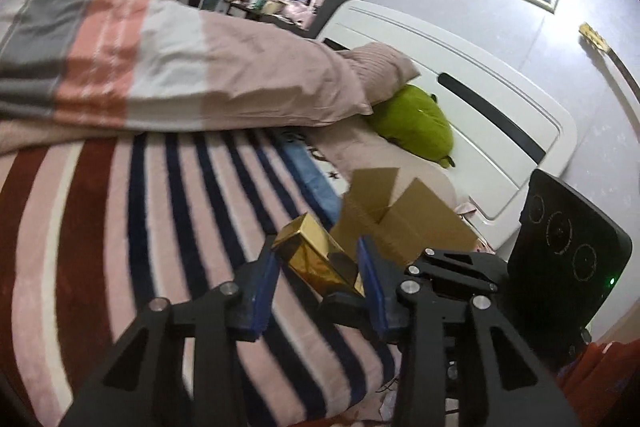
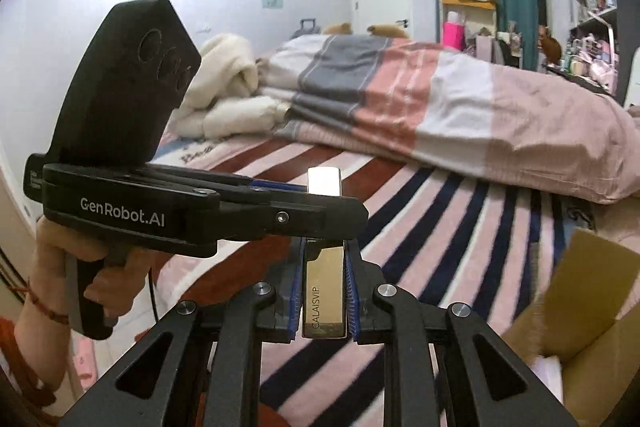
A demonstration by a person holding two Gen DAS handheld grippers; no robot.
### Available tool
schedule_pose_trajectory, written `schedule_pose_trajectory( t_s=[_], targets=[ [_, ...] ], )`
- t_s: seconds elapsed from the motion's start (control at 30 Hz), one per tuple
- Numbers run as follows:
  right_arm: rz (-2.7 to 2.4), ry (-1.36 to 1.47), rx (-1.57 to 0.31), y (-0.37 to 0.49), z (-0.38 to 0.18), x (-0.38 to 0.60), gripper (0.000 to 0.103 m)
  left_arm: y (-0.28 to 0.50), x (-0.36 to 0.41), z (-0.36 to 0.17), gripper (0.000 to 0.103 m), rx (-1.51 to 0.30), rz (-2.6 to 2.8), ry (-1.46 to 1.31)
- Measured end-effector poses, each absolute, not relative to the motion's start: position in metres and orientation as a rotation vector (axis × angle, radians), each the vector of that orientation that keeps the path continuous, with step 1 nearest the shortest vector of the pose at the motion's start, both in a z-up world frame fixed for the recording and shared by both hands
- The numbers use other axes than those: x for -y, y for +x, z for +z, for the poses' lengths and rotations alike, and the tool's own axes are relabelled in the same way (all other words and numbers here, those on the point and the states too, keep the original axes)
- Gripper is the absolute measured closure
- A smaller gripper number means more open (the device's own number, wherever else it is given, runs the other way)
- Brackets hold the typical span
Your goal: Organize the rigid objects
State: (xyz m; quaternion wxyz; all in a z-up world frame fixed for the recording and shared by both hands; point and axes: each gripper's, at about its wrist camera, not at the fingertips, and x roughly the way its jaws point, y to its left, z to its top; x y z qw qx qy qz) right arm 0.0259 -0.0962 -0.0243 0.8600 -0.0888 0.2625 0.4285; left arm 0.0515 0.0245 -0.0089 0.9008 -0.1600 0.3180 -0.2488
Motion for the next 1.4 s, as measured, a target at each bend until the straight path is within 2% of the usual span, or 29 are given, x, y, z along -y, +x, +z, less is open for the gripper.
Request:
schedule_pose_trajectory(
  t_s=[0.43, 0.73, 0.83, 0.9, 0.93, 1.0, 1.1, 1.13, 1.2, 1.4],
  targets=[
    [0.736, -0.091, -0.569, 0.064, -0.009, 0.221, 0.09, 0.118, 0.117, 0.007, 0.069, -0.734, -0.649, -0.157],
    [0.667, -0.056, -0.644, 0.086, -0.025, 0.266, 0.09, 0.14, 0.157, -0.011, 0.069, -0.805, -0.656, -0.104],
    [0.665, -0.053, -0.661, 0.09, -0.028, 0.269, 0.089, 0.14, 0.159, -0.012, 0.058, -0.813, -0.633, -0.078],
    [0.662, -0.068, -0.665, 0.093, -0.03, 0.265, 0.089, 0.137, 0.157, -0.012, 0.043, -0.806, -0.616, -0.072],
    [0.661, -0.068, -0.665, 0.093, -0.03, 0.264, 0.087, 0.135, 0.155, -0.011, 0.038, -0.797, -0.604, -0.071],
    [0.658, -0.066, -0.666, 0.093, -0.03, 0.265, 0.07, 0.131, 0.15, -0.008, 0.022, -0.777, -0.58, -0.068],
    [0.657, -0.07, -0.658, 0.09, -0.027, 0.264, 0.061, 0.119, 0.141, 0.001, 0.015, -0.737, -0.548, -0.063],
    [0.656, -0.072, -0.658, 0.089, -0.026, 0.264, 0.059, 0.117, 0.138, 0.003, 0.014, -0.727, -0.533, -0.063],
    [0.648, -0.072, -0.654, 0.088, -0.022, 0.264, 0.046, 0.108, 0.131, 0.008, 0.011, -0.701, -0.5, -0.063],
    [0.629, -0.084, -0.6, 0.076, -0.006, 0.259, 0.025, 0.075, 0.094, 0.023, 0.011, -0.618, -0.34, -0.073]
  ],
)
